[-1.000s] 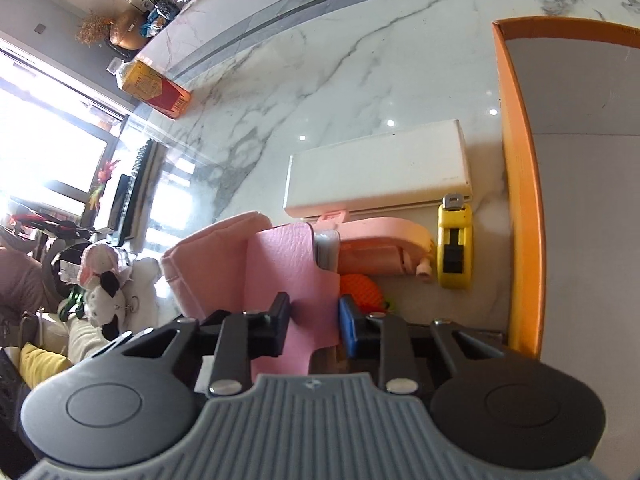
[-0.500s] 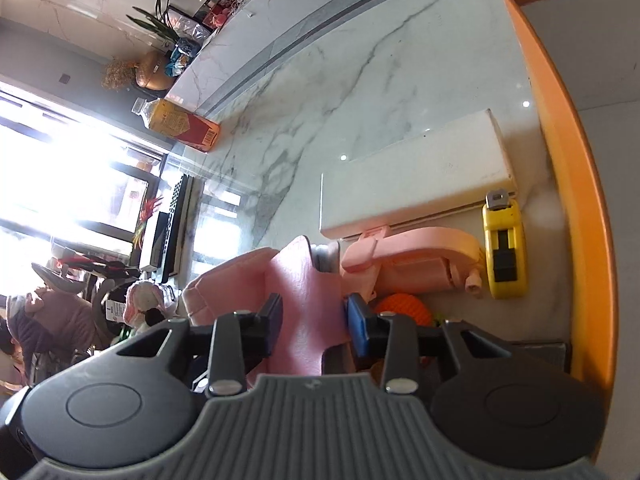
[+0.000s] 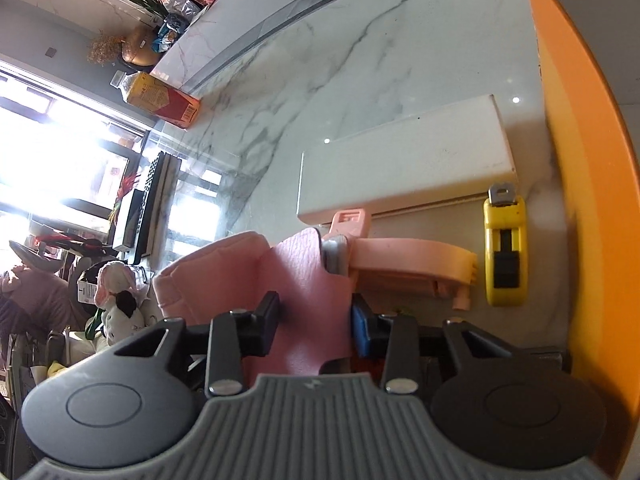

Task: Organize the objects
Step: 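Lift the pink backpack with the left gripper while the right gripper lifts the pink wallet over the box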

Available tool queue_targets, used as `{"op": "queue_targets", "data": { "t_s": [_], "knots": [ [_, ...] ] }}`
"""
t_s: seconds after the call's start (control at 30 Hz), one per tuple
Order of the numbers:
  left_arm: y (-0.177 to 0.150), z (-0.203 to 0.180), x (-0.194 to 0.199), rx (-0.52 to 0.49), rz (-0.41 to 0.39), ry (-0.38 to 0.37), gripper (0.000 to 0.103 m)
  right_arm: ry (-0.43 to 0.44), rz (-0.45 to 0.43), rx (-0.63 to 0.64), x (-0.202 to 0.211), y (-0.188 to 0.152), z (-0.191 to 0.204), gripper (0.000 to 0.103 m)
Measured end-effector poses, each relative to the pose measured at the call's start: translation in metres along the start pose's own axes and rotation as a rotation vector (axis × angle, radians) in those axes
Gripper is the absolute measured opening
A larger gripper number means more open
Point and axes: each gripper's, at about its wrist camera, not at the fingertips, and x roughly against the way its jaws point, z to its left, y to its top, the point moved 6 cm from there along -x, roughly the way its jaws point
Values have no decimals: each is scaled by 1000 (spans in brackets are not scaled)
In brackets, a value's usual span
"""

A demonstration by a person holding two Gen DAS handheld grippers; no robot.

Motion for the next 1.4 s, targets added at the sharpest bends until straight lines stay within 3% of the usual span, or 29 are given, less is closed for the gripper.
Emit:
{"op": "queue_targets", "data": {
  "t_s": [0.1, 0.3, 0.47, 0.7, 0.93, 1.07, 1.2, 1.4],
  "knots": [
    [1, -1, 0, -4, -2, 1, 32, 16, -35, 41, 17, -3, 11, 24],
    [8, -1, 18, 4, -52, 10, 28, -22, -147, 108, 52, -17, 24, 22],
    [22, -23, 54, -36, -104, -18, 28, -36, -279, 147, 107, -25, 27, 22],
    [41, -84, 109, -117, -190, -131, 28, -35, -461, 180, 195, -38, 23, 22],
    [50, -146, 127, -172, -180, -299, 28, -162, -600, 148, 261, -50, -21, 22],
    [47, -180, 117, -251, -166, -316, 28, -209, -628, 82, 282, -56, -58, 22],
    [38, -207, 94, -326, -90, -316, 28, -241, -625, 42, 285, -59, -82, 22],
    [16, -239, 72, -529, -43, -290, 28, -273, -577, 23, 271, -61, -105, 22]
  ]
}}
